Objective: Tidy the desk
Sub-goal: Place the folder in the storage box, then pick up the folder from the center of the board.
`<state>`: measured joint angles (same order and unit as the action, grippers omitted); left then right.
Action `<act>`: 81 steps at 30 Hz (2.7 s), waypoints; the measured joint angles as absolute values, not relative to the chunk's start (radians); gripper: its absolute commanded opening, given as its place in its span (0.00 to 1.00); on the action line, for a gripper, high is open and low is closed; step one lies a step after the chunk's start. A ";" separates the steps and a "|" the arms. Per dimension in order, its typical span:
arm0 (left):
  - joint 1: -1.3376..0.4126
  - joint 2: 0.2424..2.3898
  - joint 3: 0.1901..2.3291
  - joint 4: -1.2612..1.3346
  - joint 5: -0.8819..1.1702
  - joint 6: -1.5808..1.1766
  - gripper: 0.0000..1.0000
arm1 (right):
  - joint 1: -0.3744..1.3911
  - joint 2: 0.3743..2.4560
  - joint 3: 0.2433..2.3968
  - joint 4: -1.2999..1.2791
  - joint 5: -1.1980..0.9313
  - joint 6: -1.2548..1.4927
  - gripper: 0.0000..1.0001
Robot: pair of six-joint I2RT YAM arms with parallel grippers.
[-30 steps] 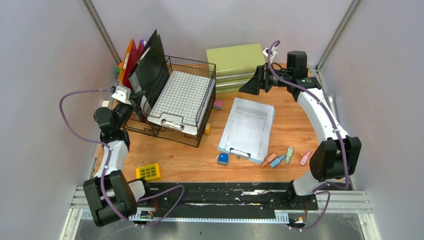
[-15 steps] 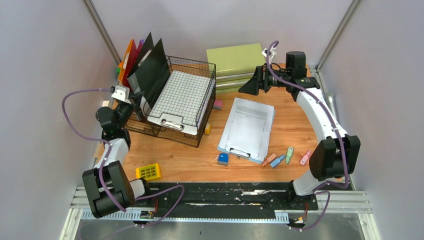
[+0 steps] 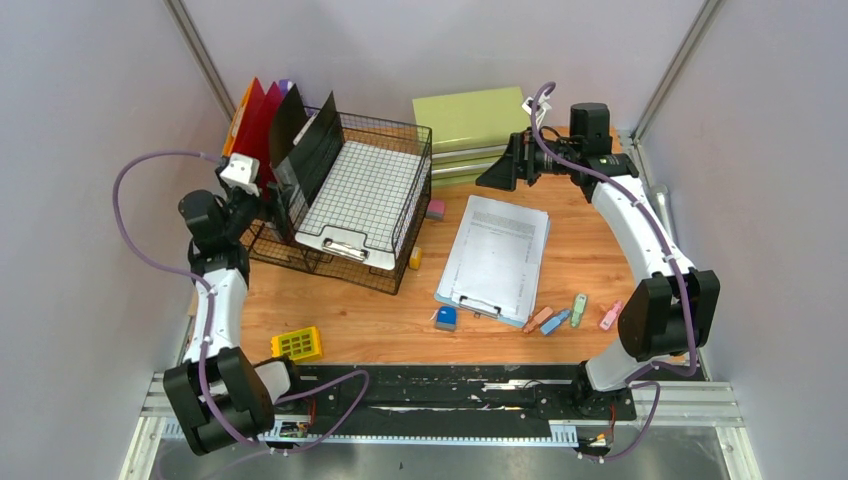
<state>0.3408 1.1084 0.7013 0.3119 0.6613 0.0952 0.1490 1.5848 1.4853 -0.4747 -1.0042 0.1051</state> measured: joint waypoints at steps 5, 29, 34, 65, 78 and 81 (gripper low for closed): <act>0.342 1.085 0.823 0.205 0.662 0.088 0.93 | 0.150 1.585 1.485 -0.475 -1.004 0.103 1.00; 0.289 1.341 1.115 0.017 0.705 -0.086 0.79 | 0.155 1.559 1.425 -0.507 -0.778 -0.033 0.99; 0.287 1.299 1.131 -0.061 0.684 -0.103 0.88 | 0.155 1.534 1.332 -0.519 -0.590 -0.099 0.98; -0.650 1.222 1.550 -0.826 0.443 0.376 0.95 | 0.052 1.554 1.098 -0.662 -0.418 -0.323 0.83; -0.725 1.268 1.532 -0.742 0.225 0.379 1.00 | 0.587 1.327 0.809 -0.665 -0.278 -0.530 0.78; -0.725 1.268 1.532 -0.737 0.190 0.380 1.00 | 0.648 1.348 0.770 -0.634 -0.222 -0.548 0.75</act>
